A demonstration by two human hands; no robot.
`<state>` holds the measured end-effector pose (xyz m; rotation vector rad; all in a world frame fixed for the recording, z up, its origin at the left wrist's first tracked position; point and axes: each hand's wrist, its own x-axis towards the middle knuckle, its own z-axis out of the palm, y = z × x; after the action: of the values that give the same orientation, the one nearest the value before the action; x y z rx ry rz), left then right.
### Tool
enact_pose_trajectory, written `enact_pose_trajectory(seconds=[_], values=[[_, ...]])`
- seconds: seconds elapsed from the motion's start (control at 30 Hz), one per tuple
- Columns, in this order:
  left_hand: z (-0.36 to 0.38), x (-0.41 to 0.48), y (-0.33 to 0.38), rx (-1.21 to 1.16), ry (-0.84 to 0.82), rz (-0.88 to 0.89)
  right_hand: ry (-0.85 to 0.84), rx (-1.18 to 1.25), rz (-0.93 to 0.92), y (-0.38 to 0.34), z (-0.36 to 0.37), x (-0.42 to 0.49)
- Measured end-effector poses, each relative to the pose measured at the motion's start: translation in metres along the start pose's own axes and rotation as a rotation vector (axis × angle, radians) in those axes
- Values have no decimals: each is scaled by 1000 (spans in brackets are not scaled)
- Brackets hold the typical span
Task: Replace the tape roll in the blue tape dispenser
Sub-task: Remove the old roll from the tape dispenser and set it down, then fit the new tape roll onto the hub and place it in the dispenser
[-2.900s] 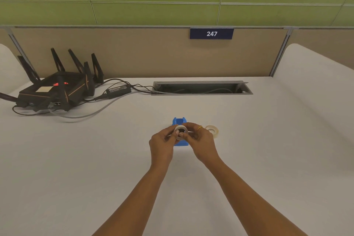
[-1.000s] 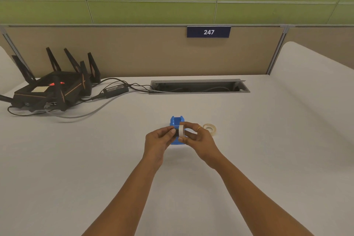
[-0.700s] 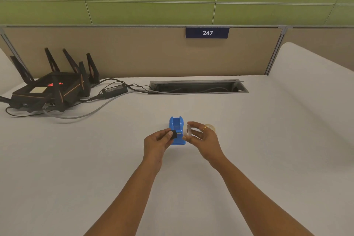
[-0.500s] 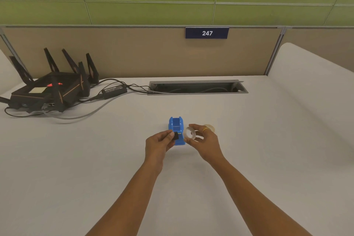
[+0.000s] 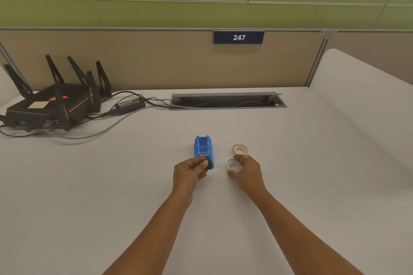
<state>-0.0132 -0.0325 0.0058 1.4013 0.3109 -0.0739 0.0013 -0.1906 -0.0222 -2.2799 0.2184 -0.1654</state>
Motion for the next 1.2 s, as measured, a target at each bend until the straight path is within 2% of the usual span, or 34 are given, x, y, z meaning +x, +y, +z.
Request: enact_pose_trajectory(seconds=[0.23,0.33,0.63,0.97,1.2], values=[[3,0,-7,26,2,-33,-30,3,43,6,-2,5],[3,1,-6,26,4,-44,14,53,46,4,-5,8],[-1,2,-4,8,3,-37,122,-3,2,-3,-11,31],[-6,6,-2,-4,24,-42,-4,-157,87,-2,-8,50],[-8,5,0,-26,30,-46,26,-54,80,-4,-7,47]])
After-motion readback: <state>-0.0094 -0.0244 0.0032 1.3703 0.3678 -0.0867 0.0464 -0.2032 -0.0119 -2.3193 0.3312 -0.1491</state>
